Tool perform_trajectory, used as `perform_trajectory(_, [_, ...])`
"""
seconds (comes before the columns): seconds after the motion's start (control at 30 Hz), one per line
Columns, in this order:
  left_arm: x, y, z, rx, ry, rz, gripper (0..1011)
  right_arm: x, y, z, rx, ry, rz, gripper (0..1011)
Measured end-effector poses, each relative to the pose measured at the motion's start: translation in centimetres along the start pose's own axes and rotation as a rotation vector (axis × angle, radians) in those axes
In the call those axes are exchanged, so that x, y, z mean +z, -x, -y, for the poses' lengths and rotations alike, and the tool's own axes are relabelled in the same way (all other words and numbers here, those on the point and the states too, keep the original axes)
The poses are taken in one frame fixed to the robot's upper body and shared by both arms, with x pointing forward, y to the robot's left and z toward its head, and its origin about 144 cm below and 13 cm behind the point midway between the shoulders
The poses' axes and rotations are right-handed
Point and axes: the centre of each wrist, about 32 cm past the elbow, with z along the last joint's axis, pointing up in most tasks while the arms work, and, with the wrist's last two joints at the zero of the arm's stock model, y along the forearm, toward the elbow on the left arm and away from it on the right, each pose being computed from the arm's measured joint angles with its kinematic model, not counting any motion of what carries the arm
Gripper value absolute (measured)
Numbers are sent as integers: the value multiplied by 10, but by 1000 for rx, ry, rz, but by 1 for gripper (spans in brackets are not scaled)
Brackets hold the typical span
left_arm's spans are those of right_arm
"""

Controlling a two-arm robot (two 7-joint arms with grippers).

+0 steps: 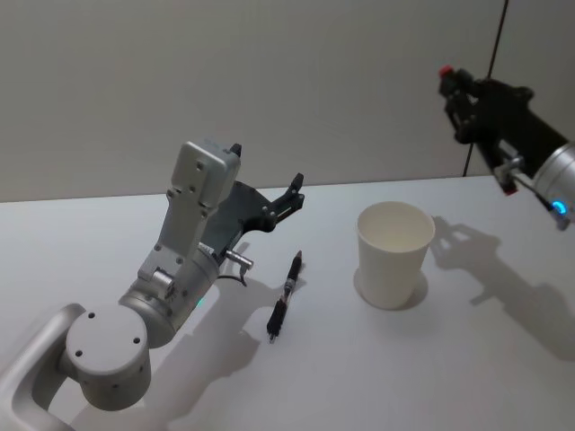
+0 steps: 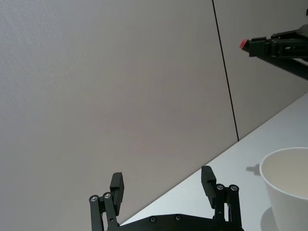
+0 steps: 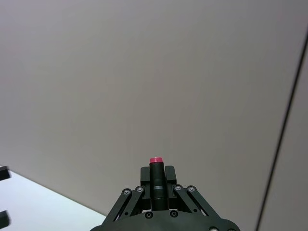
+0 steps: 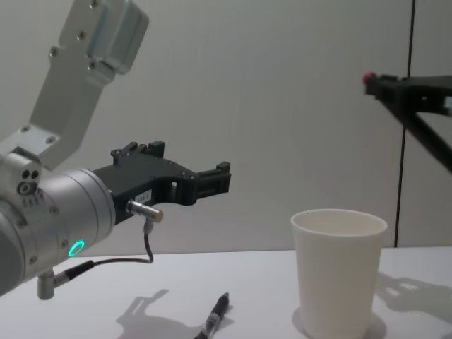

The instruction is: Place the pen into the pen holder.

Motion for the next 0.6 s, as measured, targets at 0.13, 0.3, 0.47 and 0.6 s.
perform_trajectory(0.13, [0,0,0,0,0,0,1001,-3,10,-5,40,-9,-11,175])
perform_trajectory(0.3, [0,0,0,0,0,0,1001,-6,22,-12,82,-27,-24,175])
perform_trajectory(0.47, [0,0,0,0,0,0,1001,-6,29,-18,100,-46,-31,175])
perform_trajectory(0.6, [0,0,0,0,0,0,1001,-7,34,-21,108,-59,-35,175])
